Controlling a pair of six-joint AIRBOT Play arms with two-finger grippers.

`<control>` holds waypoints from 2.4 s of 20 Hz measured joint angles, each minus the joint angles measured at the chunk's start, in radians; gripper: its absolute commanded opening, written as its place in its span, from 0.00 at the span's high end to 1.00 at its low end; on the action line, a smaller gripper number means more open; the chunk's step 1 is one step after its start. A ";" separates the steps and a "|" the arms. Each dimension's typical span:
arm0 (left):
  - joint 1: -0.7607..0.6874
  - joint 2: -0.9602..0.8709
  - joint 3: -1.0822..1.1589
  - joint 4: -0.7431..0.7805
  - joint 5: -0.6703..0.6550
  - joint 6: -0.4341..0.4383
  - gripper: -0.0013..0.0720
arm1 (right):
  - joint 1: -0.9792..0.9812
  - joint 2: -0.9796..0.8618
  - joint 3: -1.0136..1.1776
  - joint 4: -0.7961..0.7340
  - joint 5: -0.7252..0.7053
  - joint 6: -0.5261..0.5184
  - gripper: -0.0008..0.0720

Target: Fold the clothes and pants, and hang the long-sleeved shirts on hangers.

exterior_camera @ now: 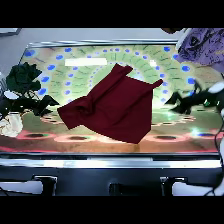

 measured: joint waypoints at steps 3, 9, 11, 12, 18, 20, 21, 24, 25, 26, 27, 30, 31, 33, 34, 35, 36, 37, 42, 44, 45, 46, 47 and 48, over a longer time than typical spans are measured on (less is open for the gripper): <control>0.000 0.000 0.000 0.000 0.000 0.002 0.00 | 0.095 0.123 -0.293 0.047 -0.073 -0.024 0.32; 0.001 0.000 0.000 0.000 -0.007 0.003 0.00 | 0.283 0.186 -0.508 0.116 -0.224 0.015 0.40; 0.000 0.000 0.001 0.000 -0.018 0.003 0.00 | 0.311 0.182 -0.526 0.131 -0.273 0.026 0.79; 0.001 0.000 0.003 0.000 -0.020 0.004 0.00 | 0.319 0.180 -0.530 0.136 -0.298 0.026 0.95; 0.000 -0.050 0.101 -0.019 -0.003 0.089 0.00 | 0.335 0.175 -0.480 0.118 -0.348 0.025 0.95; 0.000 -0.101 0.162 -0.028 -0.003 0.132 0.00 | 0.336 0.175 -0.449 0.108 -0.330 0.034 0.95; 0.000 -0.127 0.188 -0.037 -0.006 0.152 0.00 | 0.337 0.175 -0.437 0.102 -0.316 0.037 0.95; -0.001 -0.210 0.243 -0.076 -0.023 0.207 0.00 | 0.337 0.176 -0.412 0.095 -0.304 0.050 0.95; -0.003 -0.233 0.251 -0.086 -0.032 0.220 0.00 | 0.337 0.176 -0.408 0.095 -0.303 0.054 0.95; -0.008 -0.255 0.258 -0.095 -0.043 0.232 0.00 | 0.337 0.176 -0.405 0.093 -0.301 0.057 0.95; -0.013 -0.270 0.265 -0.114 -0.053 0.244 0.00 | 0.337 0.176 -0.403 0.092 -0.297 0.060 0.95; -0.042 -0.302 0.274 -0.143 -0.090 0.288 0.00 | 0.337 0.180 -0.399 0.092 -0.296 0.066 0.95; -0.053 -0.308 0.275 -0.147 -0.100 0.295 0.01 | 0.337 0.182 -0.398 0.092 -0.296 0.067 0.95; -0.077 -0.319 0.276 -0.155 -0.138 0.312 0.29 | 0.337 0.192 -0.397 0.092 -0.304 0.075 0.95; -0.087 -0.326 0.276 -0.148 -0.161 0.315 0.39 | 0.337 0.198 -0.397 0.092 -0.310 0.079 0.95; -0.096 -0.333 0.275 -0.146 -0.184 0.319 0.40 | 0.337 0.206 -0.397 0.092 -0.314 0.082 0.95; -0.103 -0.338 0.275 -0.147 -0.204 0.323 0.41 | 0.337 0.216 -0.397 0.092 -0.315 0.082 0.95; -0.110 -0.343 0.276 -0.148 -0.230 0.328 0.61 | 0.337 0.225 -0.397 0.092 -0.318 0.083 0.95; -0.129 -0.351 0.281 -0.132 -0.296 0.333 0.95 | 0.337 0.285 -0.377 0.086 -0.330 0.091 0.95; -0.130 -0.329 0.306 -0.141 -0.304 0.334 0.96 | 0.337 0.300 -0.313 0.060 -0.330 0.093 0.95; -0.129 -0.305 0.332 -0.164 -0.308 0.334 0.96 | 0.338 0.304 -0.257 0.032 -0.328 0.093 0.95; -0.129 -0.278 0.361 -0.184 -0.319 0.333 0.96 | 0.338 0.308 -0.189 0.003 -0.323 0.093 0.95; -0.128 -0.244 0.399 -0.191 -0.322 0.332 0.96 | 0.338 0.310 -0.111 -0.031 -0.315 0.093 0.95; -0.124 -0.205 0.441 -0.196 -0.325 0.322 0.96 | 0.338 0.312 -0.014 -0.072 -0.303 0.093 0.95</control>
